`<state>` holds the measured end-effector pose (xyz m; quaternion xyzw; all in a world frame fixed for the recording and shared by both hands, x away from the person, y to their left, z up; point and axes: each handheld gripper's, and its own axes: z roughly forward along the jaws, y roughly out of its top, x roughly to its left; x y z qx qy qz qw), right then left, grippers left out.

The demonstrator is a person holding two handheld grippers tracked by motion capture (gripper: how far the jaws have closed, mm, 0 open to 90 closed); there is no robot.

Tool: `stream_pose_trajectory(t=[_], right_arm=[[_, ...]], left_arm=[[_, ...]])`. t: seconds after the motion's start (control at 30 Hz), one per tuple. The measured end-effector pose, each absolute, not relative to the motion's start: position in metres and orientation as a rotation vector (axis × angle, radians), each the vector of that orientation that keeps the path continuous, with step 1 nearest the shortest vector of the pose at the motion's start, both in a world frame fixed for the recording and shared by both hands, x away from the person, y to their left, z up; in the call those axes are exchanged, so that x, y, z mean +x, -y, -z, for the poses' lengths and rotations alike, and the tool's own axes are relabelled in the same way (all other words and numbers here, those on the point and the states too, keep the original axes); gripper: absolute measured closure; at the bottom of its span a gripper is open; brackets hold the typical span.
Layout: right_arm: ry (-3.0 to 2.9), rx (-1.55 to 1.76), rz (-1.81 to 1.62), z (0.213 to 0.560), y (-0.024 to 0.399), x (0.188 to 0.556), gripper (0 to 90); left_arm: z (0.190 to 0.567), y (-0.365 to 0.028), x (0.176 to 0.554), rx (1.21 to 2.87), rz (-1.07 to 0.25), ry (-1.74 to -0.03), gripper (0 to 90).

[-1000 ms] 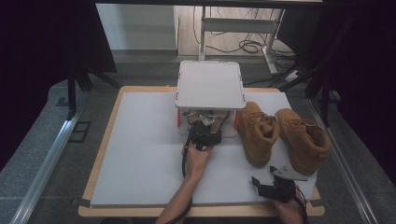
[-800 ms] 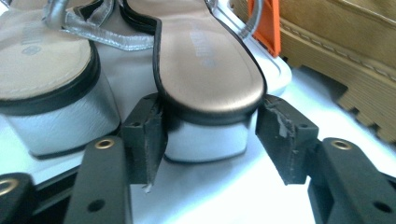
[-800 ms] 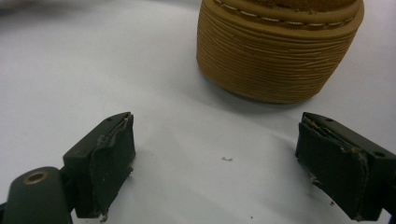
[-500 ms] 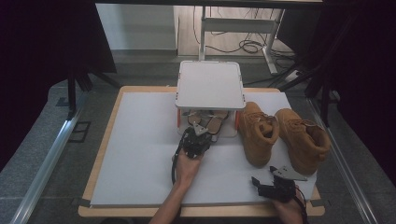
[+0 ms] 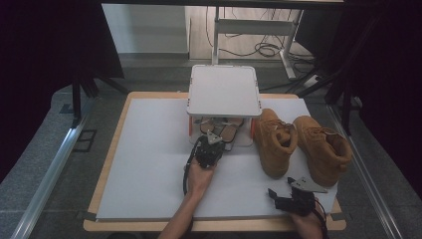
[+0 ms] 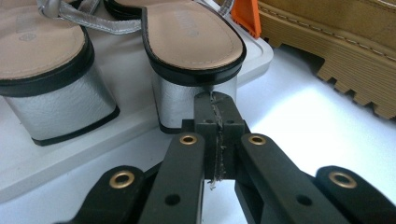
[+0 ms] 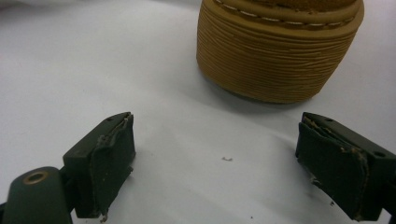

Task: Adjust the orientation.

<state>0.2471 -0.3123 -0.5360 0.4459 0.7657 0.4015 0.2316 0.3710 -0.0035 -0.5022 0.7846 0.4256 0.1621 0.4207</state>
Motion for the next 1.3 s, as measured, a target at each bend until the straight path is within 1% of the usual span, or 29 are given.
stream_pose_trajectory(t=[0.63,1.3], right_arm=[[-2.104,1.226,-1.105,0.536,0.312,0.247,11.7],[-2.104,1.226,-1.105,0.536,0.312,0.247,11.7]], left_arm=[[0.502,0.015,0.389,1.982,-0.443,-1.075,89.8],[0.501,0.027,0.405,1.988,-0.443,-1.086,89.8]])
